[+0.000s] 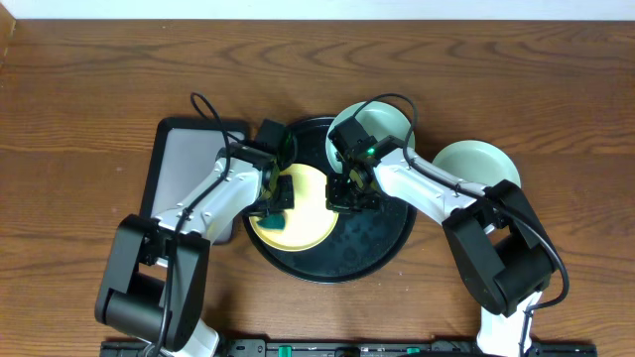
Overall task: Clean dirty plates on tray and stack at the side
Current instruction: 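Scrub the yellow plate with the sponge while right gripper holds its rim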
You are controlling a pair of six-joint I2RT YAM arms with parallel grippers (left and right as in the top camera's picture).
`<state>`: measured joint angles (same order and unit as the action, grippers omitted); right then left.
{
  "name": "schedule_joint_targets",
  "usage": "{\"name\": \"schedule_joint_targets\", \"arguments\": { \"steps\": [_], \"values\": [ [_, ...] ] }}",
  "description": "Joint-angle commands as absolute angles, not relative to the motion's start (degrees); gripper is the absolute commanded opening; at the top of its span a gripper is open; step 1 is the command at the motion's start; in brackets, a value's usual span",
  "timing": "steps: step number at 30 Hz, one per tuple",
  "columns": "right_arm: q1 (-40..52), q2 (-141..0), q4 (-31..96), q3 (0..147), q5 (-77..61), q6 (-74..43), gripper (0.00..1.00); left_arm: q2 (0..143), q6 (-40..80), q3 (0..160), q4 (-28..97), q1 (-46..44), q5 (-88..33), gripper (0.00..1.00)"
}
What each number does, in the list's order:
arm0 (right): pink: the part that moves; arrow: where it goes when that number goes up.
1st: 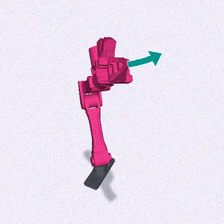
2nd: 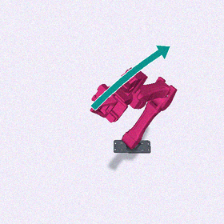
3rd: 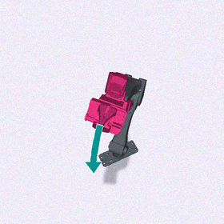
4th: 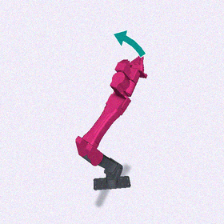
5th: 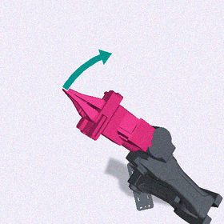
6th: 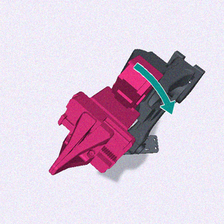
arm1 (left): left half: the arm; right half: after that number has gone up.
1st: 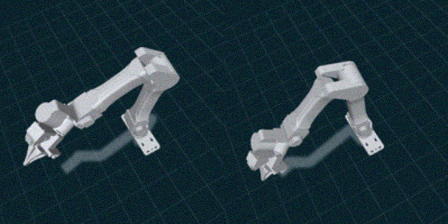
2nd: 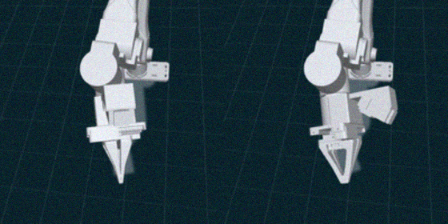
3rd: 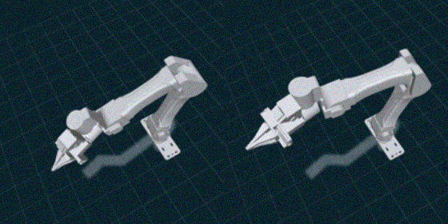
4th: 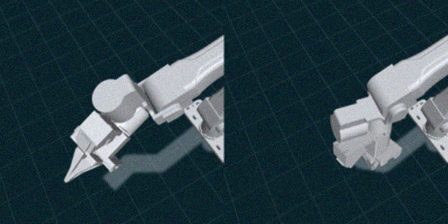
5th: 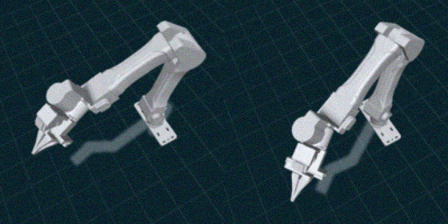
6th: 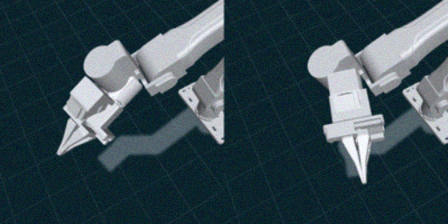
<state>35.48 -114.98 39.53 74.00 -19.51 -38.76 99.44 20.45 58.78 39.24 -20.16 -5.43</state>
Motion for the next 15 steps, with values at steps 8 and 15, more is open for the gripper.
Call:
{"name": "schedule_joint_targets", "arguments": {
  "steps": [8,15],
  "values": [
    [34.7,-116.3,39.7,74.8,-19.6,-38.0,0.01,100.4,19.6,58.4,34.1,-20.0,5.7,0.07],
    [34.7,-116.3,39.6,74.8,-19.6,-38.1,0.01,100.4,25.6,58.4,38.3,-20.6,9.0,0.08]
  ]
}}
